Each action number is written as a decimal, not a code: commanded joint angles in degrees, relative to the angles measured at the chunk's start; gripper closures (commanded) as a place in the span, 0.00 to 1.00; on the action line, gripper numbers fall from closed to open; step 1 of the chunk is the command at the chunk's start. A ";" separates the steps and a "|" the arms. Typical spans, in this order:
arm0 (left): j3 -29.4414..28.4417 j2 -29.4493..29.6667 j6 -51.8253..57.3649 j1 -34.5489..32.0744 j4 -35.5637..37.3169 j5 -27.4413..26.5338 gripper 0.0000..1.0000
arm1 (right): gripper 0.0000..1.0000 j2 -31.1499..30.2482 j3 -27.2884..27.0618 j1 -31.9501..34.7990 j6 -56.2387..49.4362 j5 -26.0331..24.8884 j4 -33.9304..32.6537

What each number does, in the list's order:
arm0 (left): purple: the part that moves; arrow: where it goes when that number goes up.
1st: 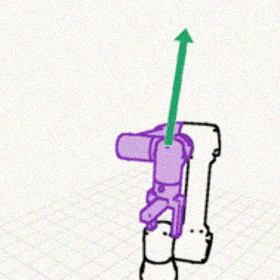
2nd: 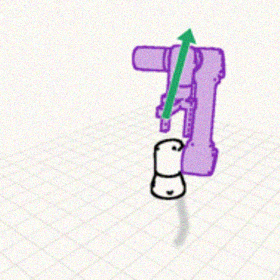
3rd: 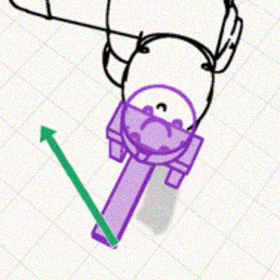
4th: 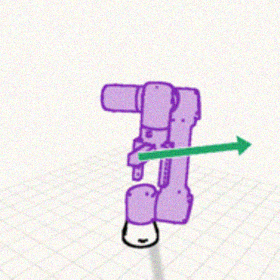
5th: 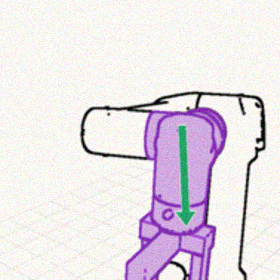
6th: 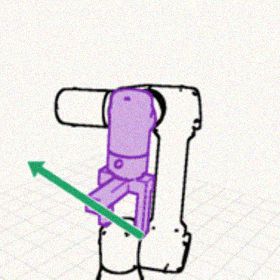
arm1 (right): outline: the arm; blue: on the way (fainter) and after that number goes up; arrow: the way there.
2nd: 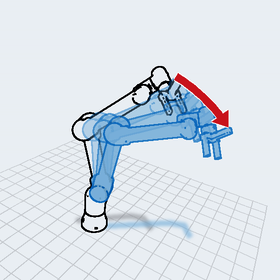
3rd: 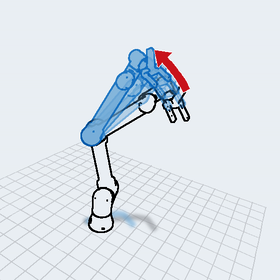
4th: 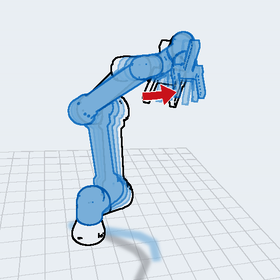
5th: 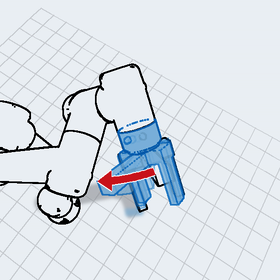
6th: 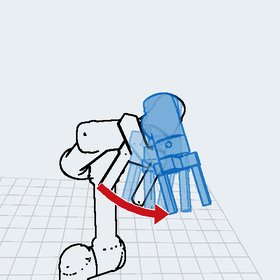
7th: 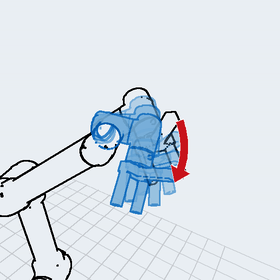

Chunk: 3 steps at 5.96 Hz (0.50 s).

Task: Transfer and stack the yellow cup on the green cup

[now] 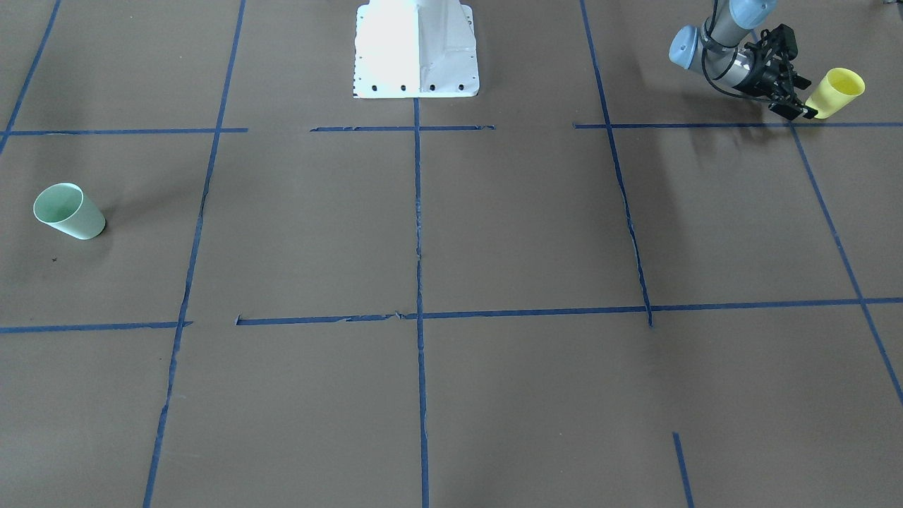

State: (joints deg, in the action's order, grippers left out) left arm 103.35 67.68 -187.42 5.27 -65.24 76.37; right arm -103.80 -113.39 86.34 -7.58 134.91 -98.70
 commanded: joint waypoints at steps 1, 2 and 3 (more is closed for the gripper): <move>-0.26 -1.49 0.22 0.10 -0.86 0.00 0.00 | 0.00 0.00 -0.34 0.05 0.02 0.00 0.00; -1.65 -1.58 0.22 0.10 -1.82 0.00 0.00 | 0.00 0.00 -0.34 -0.03 0.02 0.00 0.00; -3.84 -1.58 0.30 0.18 -3.91 0.00 0.00 | 0.00 0.00 -0.34 -0.03 0.02 0.00 -0.09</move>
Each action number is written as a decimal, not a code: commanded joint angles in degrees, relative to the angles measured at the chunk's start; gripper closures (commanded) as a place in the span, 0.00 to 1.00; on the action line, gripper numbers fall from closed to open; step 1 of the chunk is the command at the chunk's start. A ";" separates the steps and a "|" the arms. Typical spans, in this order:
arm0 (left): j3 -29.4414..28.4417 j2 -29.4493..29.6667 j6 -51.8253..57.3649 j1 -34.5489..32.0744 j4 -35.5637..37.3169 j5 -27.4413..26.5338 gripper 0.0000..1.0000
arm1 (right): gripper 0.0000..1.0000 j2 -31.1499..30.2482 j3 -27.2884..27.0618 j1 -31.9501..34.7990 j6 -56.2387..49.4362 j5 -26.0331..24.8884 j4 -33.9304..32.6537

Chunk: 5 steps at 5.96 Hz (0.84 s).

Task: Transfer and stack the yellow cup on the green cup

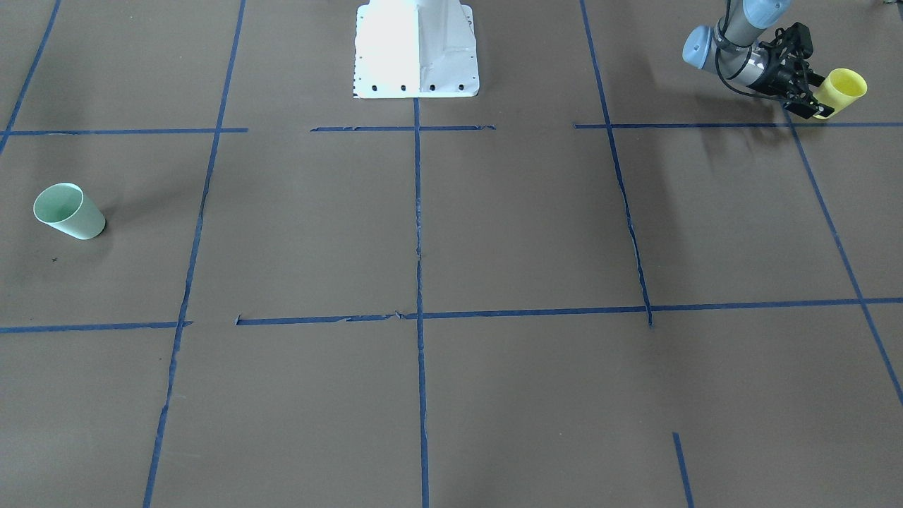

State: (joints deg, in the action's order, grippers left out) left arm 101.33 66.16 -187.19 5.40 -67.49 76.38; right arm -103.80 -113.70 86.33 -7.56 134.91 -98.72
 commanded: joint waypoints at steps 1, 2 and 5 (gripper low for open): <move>-3.49 -0.07 0.07 0.05 -2.72 -0.09 0.00 | 0.00 0.00 -0.03 -0.03 0.00 0.00 0.02; -4.38 -0.07 0.07 0.14 -3.34 -0.09 0.00 | 0.00 0.09 -0.03 0.06 0.00 0.00 0.02; -7.64 -0.33 0.33 0.23 -5.28 -1.05 0.47 | 0.00 0.09 -0.03 -0.03 0.00 0.00 0.02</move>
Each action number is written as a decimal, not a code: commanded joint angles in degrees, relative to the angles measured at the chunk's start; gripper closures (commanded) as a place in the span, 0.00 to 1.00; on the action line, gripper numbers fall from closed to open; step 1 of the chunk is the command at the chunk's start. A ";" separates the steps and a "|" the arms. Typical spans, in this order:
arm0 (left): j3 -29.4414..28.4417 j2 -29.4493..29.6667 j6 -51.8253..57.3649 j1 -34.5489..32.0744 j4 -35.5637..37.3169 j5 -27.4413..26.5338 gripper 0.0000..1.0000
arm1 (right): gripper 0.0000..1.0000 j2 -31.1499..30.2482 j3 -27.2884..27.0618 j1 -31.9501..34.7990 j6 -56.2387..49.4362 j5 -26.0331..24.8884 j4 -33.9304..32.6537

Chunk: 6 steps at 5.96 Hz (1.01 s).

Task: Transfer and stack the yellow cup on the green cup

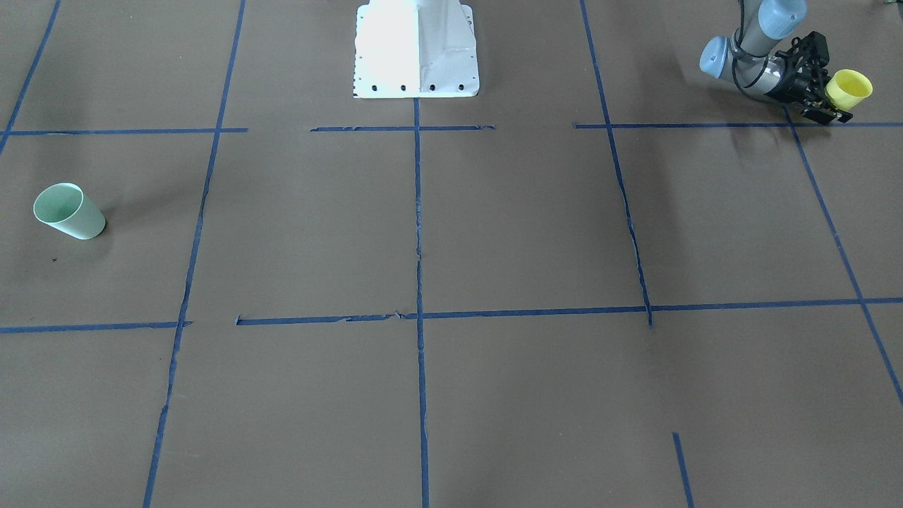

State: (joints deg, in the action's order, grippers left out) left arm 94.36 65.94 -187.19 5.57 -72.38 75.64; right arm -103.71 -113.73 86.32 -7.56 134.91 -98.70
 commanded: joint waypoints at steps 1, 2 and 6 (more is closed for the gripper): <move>-0.50 -1.59 1.12 0.14 -0.57 -0.31 0.47 | 0.00 0.00 0.00 0.08 0.09 0.00 -0.09; 0.03 -4.56 2.52 0.14 -1.79 -0.40 0.46 | 0.00 0.00 0.09 -0.01 0.09 0.00 -0.09; -3.11 -10.92 12.51 -4.57 -11.00 -8.99 0.46 | 0.00 -0.08 0.61 -0.01 0.27 0.17 -0.09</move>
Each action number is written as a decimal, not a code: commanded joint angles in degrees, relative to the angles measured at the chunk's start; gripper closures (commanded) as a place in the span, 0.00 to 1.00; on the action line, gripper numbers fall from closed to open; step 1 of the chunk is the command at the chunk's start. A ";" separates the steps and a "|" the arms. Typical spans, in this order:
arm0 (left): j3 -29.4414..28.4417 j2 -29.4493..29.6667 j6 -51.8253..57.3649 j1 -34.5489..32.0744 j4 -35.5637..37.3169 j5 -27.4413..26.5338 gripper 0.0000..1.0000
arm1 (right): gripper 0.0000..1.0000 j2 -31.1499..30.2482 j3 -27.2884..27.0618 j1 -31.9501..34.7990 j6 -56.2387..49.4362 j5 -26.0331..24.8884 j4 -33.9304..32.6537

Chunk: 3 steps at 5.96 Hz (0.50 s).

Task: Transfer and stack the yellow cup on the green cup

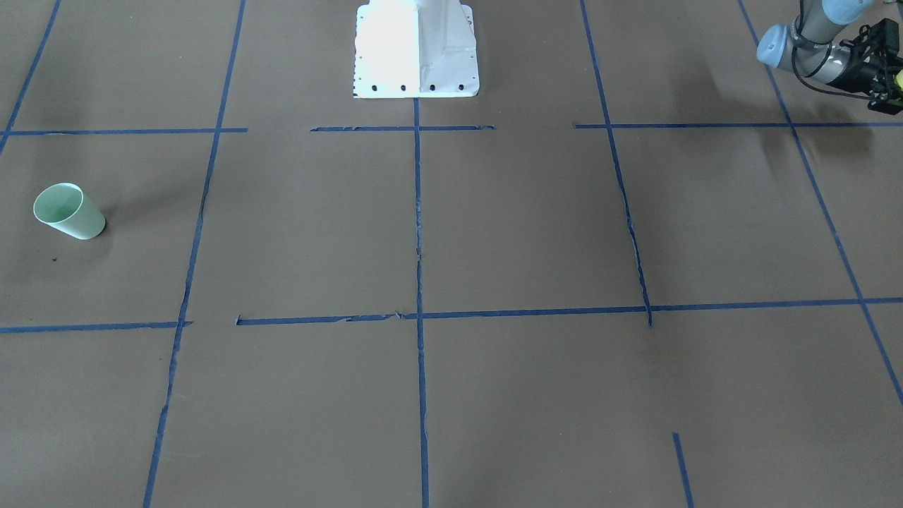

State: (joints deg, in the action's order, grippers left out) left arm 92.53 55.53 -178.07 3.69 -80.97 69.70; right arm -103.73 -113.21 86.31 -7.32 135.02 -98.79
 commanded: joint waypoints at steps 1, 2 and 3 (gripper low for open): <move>-2.17 -0.24 9.43 -8.90 -5.57 -7.43 0.46 | 0.00 -0.06 0.10 -0.01 0.11 1.28 -0.09; -2.18 0.72 16.28 -15.84 -7.78 -11.48 0.46 | 0.00 -0.15 0.19 -0.01 0.20 2.08 -0.09; -2.18 2.73 25.92 -24.61 -11.80 -16.57 0.45 | 0.00 -0.07 0.45 -0.01 0.20 2.17 -0.09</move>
State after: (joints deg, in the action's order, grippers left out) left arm 90.44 56.66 -160.72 -12.91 -89.29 57.86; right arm -103.84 -112.97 86.31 -7.15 136.86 -98.87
